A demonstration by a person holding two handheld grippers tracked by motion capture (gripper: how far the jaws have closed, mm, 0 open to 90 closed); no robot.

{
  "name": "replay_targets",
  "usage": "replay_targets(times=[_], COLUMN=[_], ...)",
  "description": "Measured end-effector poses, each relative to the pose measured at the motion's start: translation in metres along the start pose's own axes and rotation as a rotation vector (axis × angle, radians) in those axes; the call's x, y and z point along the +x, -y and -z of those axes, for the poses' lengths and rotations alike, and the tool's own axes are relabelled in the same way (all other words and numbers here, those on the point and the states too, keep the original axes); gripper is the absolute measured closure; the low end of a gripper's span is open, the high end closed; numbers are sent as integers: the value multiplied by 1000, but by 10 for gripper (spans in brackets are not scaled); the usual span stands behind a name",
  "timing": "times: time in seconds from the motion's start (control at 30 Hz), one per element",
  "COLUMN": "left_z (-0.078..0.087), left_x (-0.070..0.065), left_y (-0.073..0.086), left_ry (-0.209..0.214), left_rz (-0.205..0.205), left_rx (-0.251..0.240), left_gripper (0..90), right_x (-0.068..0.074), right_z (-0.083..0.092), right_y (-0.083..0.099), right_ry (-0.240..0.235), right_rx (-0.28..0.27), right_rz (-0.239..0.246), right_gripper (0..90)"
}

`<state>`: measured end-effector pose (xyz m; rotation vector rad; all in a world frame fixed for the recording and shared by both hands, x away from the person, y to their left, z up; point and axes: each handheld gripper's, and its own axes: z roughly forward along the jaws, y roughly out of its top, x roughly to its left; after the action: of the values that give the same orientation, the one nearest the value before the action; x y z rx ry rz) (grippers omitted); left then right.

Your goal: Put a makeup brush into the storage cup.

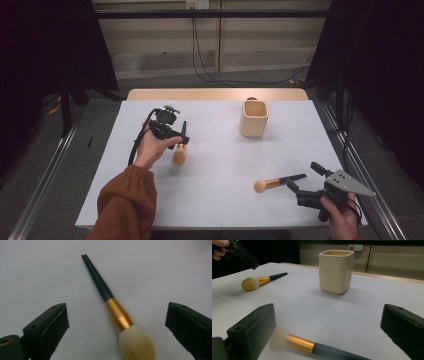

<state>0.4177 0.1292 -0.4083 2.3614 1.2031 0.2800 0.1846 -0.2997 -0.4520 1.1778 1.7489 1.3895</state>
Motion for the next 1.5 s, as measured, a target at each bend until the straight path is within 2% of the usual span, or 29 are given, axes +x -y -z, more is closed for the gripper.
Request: replay_targets(times=[0.03, 0.13, 0.23, 0.3, 0.37, 0.43, 0.57, 0.7, 0.77, 0.83, 0.93, 1.03, 1.17, 1.23, 1.33, 1.5], left_z=[-1, -4, -10, -16, -19, -22, -30, -39, -43, -46, -51, -56, -61, -64, -65, -65], left_x=[0, -1, 0, 0, -1, -2, -6, -8, -9, -8, -6, -5, -4, -5, -5, -7], left_y=[-1, -5, -10, -13, -16, -19, -22, -22, -22, -23, -23, -22, -22, -21, -22, -23], left_ry=[-5, 3, -26, -29, -42, -80, -77, -85, -82, -83, -78, -81, -82, -76, -66, -67], left_rz=[-5, 17, 18, 30, 32, 20, 43, 24, 35, 30, 53, 58, 80, 104, 112, 121], left_rx=[16, 69, 103, 150, 166, 174, 229, 259, 274, 276, 285, 320, 343, 364, 368, 377], left_gripper=[54, 78, 78, 73, 74, 70, 56, 53, 54, 64, 100, 139, 193, 207, 256, 281], right_x=[0, 1, 1, 2, 1, 1, 1, 1, 1, 1, 2, 1, 1, 1, 1, 1], right_z=[0, 0, -1, -1, -1, -1, -1, 0, 0, 0, 0, -1, 0, 0, 0, 0], right_y=[0, 0, 0, 0, 0, 1, 1, 1, 1, 1, 2, 2, 2, 3, 3, 3], right_ry=[-4, -6, -6, -7, -8, -10, -7, -13, -12, -11, -8, -5, -1, -3, -2, 0], right_rx=[1, 1, 5, 6, 6, 8, 8, 12, 15, 16, 21, 26, 24, 27, 28, 28], right_rz=[10, 4, 10, 5, 4, 5, 3, 8, 6, 7, 5, 2, -3, 0, -1, -1], right_gripper=[0, 0, 0, 0, 0, 0, 0, 0, 0, 0, 0, 0, 0, 0, 0, 0])
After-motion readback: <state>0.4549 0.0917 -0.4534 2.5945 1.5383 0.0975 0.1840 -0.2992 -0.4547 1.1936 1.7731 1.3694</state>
